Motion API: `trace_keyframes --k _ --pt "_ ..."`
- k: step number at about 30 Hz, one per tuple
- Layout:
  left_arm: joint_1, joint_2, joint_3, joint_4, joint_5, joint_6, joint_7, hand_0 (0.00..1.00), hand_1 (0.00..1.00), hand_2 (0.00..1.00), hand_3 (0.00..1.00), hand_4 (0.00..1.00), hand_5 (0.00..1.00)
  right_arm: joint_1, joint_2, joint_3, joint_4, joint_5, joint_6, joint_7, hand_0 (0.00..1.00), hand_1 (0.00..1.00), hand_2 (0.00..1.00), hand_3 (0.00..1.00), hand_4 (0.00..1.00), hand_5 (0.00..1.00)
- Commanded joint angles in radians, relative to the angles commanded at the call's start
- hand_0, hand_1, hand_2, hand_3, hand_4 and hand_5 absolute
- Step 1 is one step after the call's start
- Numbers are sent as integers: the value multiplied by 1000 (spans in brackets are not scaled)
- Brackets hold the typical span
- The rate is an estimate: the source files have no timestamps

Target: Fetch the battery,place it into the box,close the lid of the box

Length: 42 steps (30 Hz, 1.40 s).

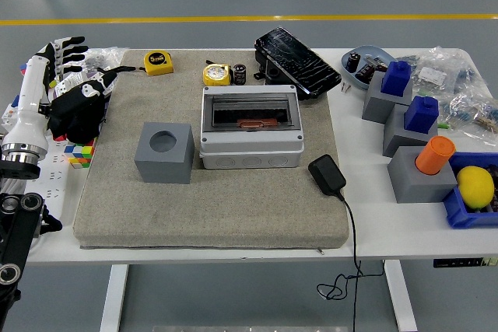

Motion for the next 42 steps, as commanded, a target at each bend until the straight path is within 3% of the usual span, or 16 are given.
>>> trace_keyframes --k 22,42 --pt "39 3 -21 -24 -5 -15 13 572 703 711 741 998 348 -7 2 20 0 -3 2 0 641 642 668 565 980 531" --pt "35 -8 -9 -50 -4 -26 25 577 702 708 740 998 334 3 -2 29 0 -4 5 2 642 646 670 566 981 531"
